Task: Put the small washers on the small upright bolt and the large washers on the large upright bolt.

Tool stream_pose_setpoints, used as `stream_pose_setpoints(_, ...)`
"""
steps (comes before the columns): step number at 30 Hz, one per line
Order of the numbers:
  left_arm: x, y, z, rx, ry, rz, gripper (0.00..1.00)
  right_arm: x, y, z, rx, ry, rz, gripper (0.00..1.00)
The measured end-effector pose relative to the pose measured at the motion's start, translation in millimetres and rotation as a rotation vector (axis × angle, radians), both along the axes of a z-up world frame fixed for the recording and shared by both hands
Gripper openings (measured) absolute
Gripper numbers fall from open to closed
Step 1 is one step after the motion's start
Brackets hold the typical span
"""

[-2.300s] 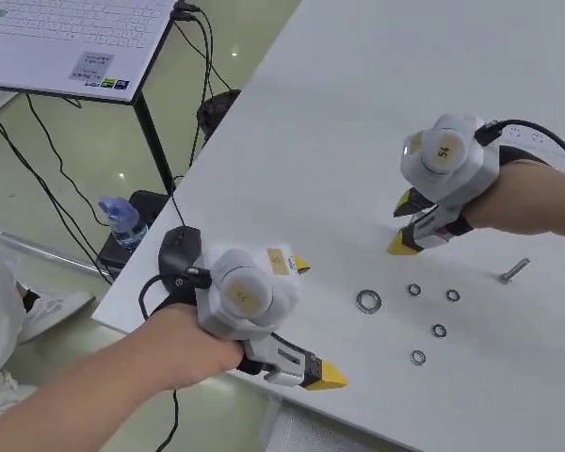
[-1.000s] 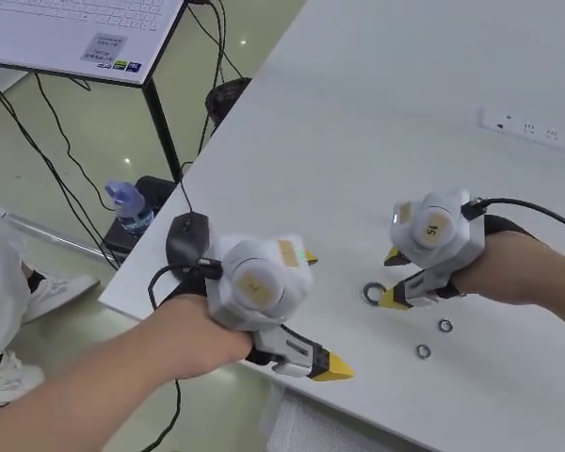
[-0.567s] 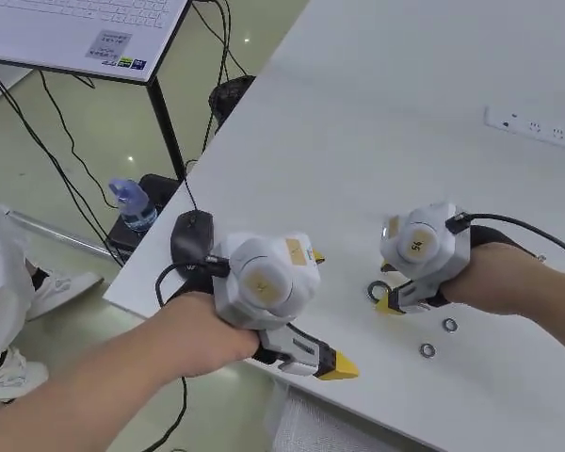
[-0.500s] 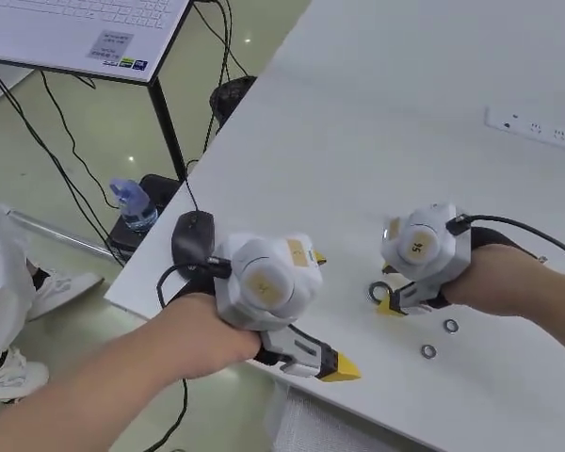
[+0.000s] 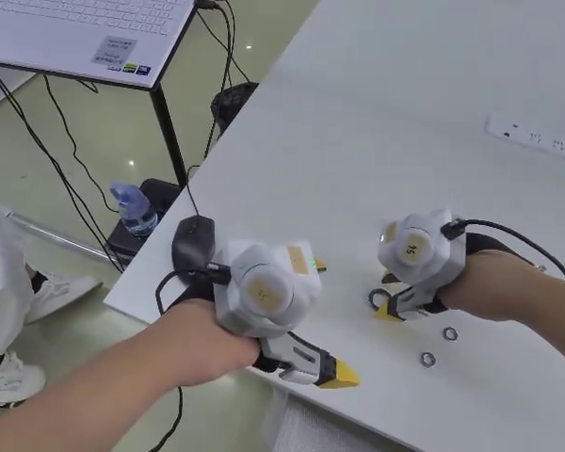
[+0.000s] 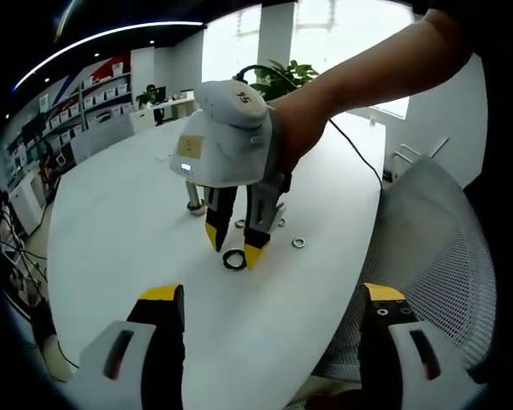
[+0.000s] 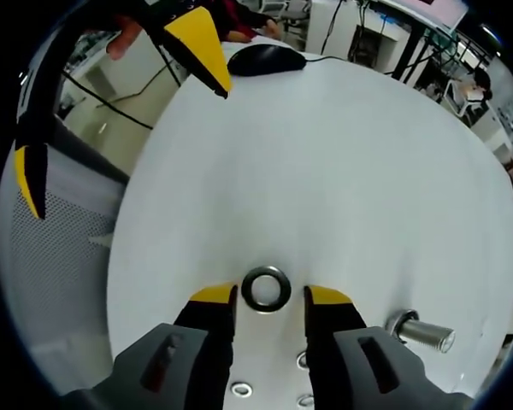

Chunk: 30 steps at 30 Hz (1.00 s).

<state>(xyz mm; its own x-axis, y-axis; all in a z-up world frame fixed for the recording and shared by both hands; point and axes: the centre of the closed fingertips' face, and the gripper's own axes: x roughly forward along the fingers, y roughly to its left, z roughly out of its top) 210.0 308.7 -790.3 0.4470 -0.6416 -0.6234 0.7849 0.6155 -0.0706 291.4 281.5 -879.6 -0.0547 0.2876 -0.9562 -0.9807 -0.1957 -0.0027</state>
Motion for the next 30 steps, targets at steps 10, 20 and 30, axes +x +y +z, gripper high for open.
stream_pose_setpoints(10, -0.1, 1.2, 2.5, 0.003, -0.003, -0.001, 0.82, -0.6, -1.3, -1.3, -0.045, -0.021, -0.031, 0.24)
stream_pose_setpoints(20, -1.8, 2.2, 3.3, 0.005, 0.0, 0.0, 0.81, 0.3, -1.3, 0.1, -0.023, 0.027, -0.093, 0.21)
stream_pose_setpoints(30, -2.1, 2.6, 3.0, 0.002, 0.001, 0.004, 0.8, 7.4, -9.8, 9.0, -0.029, 0.07, -0.162, 0.21)
